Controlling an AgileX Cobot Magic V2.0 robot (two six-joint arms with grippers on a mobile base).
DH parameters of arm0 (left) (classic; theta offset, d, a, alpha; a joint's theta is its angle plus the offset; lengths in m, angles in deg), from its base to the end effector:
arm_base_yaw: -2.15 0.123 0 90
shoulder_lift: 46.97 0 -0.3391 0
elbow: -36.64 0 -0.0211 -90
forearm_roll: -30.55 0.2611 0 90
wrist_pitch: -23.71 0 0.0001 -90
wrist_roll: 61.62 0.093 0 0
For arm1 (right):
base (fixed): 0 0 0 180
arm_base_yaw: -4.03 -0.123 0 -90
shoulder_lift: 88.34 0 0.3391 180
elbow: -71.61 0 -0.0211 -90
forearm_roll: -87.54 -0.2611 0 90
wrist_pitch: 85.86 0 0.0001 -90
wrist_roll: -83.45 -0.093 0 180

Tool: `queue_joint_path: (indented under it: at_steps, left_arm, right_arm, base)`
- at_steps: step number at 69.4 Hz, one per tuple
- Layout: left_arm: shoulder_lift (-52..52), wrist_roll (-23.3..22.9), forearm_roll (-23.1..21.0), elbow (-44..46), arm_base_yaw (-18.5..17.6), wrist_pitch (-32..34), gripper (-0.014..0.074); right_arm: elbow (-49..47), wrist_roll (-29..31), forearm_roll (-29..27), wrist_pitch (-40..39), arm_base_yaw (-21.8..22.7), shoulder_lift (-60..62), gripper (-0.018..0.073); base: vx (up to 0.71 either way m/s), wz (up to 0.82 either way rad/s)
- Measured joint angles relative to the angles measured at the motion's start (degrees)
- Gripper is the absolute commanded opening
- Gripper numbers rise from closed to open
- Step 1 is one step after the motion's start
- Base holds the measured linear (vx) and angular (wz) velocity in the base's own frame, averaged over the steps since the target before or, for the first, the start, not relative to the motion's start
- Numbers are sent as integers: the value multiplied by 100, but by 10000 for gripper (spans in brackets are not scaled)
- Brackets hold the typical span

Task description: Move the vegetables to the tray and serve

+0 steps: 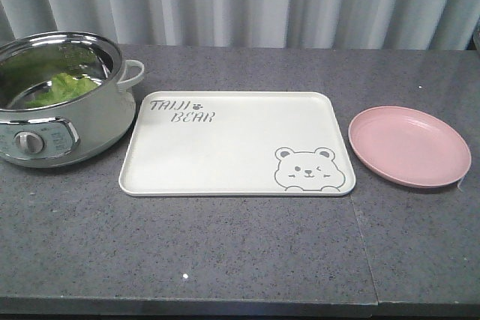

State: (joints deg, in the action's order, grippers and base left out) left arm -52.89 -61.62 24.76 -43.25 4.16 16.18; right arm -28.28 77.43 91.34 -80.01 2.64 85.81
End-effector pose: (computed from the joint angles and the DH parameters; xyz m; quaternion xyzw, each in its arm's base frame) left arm 0.0144 -0.0007 0.1926 -0.0446 0.7258 -0.0271 0.6859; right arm 0.0146 -0.0003 0.1940 0.0077 0.7181 0.0196 0.6957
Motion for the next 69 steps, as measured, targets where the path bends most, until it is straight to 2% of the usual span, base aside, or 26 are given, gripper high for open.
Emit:
queue_joint_path:
  at_steps: [21,28,35,50,61,69]
  left_arm:
    - [0,0,-31,0,0,137,-6]
    - [0,0,-270,0,0,322,-6]
    - [0,0,-493,0,0,595,-6]
    - [0,0,-1130,0,0,1370,-6]
    - [0,-609,-2063,0,0,1983,-6]
    - [0,-1079,-2617,0,0,2140,-6]
  right_arm:
    - [0,-5,0,-14,0,0,-4]
    - [0,-166,-88,-174,0,0,-4]
    - [0,-466,-330,-660,0,0,-4]
    - [0,-983,-463,-1589,0,0,-4]
    - [0,-1730,-463,-1662,0,0,-4]
    - [-125,-1908,-457,-1319,0,0,-4]
  base:
    - [0,0]
    - [0,0]
    - [0,0]
    - [0,0]
    - [0,0]
    - [0,0]
